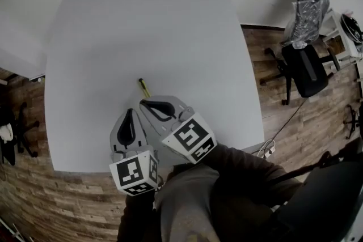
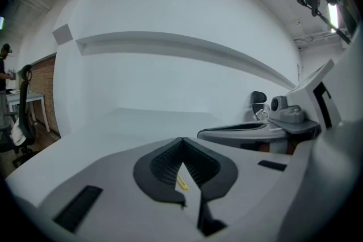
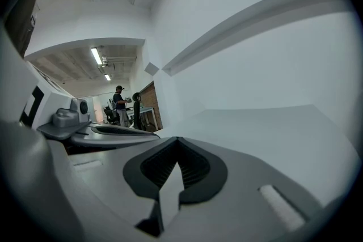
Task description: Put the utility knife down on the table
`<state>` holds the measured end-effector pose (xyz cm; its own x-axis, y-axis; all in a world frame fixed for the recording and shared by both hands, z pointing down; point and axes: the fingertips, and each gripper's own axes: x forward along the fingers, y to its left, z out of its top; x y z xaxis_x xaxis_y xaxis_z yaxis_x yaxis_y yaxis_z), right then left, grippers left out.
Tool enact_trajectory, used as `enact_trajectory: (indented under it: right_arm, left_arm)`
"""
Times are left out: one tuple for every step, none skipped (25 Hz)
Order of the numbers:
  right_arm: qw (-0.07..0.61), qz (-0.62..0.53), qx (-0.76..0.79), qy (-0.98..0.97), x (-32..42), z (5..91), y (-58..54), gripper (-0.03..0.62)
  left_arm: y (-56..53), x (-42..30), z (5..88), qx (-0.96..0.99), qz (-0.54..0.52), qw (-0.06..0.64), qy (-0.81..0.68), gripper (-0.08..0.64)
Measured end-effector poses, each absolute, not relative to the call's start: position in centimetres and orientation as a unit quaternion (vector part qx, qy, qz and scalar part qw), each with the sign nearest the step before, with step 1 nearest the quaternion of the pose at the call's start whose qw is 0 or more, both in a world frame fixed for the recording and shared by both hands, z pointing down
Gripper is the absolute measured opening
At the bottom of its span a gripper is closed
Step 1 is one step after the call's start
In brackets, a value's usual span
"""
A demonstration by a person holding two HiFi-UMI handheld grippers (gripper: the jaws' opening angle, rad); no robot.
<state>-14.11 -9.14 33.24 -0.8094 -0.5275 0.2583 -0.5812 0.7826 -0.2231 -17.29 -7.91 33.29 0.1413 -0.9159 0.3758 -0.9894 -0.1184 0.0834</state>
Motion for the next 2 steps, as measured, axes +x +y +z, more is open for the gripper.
enact_trajectory:
  right_arm:
    - [0.088,0.15,0.282,-0.944,-15.3,33.1,-9.0,0.002]
    - [0.084,0.152,0.269,-0.947,-16.4,33.0,-8.8,0.002]
  left_arm:
    - [-7.6,-18.3,33.2,0.729,0.12,0.157,-0.655,0.003]
    - [-7.3,-19.4,33.0,0.72,0.123,0.156,-0.665,0.002]
